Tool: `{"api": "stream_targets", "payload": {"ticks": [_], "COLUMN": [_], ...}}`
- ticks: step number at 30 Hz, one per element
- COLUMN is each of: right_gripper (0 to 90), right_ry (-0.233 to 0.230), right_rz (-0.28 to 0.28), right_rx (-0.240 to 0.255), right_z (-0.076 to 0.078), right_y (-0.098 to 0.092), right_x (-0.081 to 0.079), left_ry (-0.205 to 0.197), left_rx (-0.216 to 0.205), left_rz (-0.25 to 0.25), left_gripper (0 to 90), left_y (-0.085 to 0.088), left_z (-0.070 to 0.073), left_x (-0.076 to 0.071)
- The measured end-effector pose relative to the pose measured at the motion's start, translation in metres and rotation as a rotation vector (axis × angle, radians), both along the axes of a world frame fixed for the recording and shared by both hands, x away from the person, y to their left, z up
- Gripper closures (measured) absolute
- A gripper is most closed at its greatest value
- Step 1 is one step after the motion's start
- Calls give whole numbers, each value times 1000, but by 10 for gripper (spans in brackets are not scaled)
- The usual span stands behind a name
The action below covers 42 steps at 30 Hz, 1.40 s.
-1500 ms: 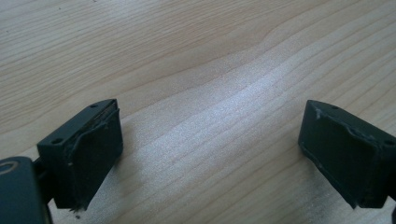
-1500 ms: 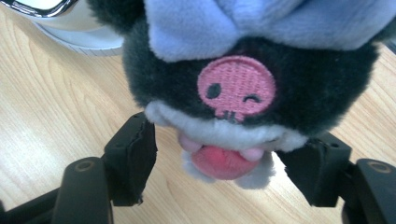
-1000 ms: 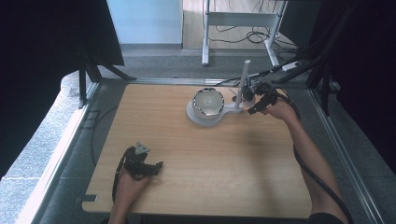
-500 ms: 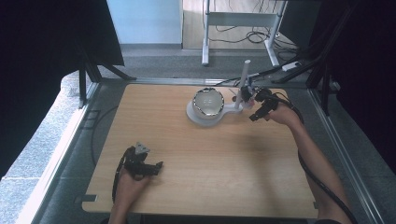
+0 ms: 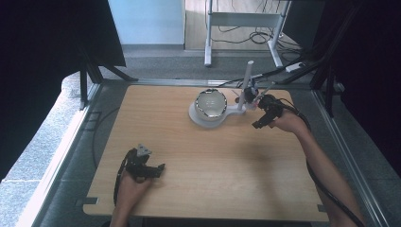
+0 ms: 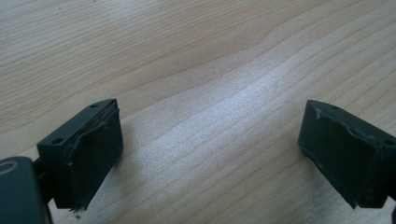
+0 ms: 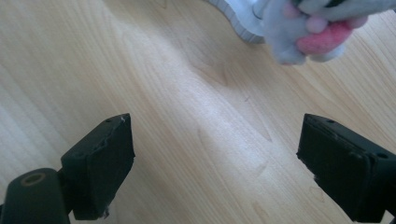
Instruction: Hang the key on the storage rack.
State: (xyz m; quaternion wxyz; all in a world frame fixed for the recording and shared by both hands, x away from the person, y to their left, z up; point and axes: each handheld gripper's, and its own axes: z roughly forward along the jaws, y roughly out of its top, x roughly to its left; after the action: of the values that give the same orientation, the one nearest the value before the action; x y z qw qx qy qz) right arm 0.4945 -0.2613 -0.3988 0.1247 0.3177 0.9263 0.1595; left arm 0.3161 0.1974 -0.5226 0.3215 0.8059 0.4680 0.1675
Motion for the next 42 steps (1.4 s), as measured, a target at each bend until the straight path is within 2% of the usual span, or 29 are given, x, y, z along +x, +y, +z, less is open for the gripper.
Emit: {"api": "stream_targets", "payload": {"ticks": [12,19,28,33,42], "right_gripper": [109,115,120,115,102], "right_ry": [-23,-32,-46,-54,-79], "right_rz": [61,67,74,80,88], "right_rx": [16,28,61,64,84], "right_z": [-3,-7,-6,-5,-4], "right_y": [5,1,-5,-9,-17], "right_x": [-26,-41,-61,-70,-95], "left_ry": [0,0,0,0,-1], "left_rx": [0,0,0,0,3], "left_rz": [0,0,-1,-1,2], "left_gripper": [64,63,63,64,64], "left_y": [0,0,0,0,0], "left_z": [0,0,0,0,0], "left_x": [0,0,0,0,-1]}}
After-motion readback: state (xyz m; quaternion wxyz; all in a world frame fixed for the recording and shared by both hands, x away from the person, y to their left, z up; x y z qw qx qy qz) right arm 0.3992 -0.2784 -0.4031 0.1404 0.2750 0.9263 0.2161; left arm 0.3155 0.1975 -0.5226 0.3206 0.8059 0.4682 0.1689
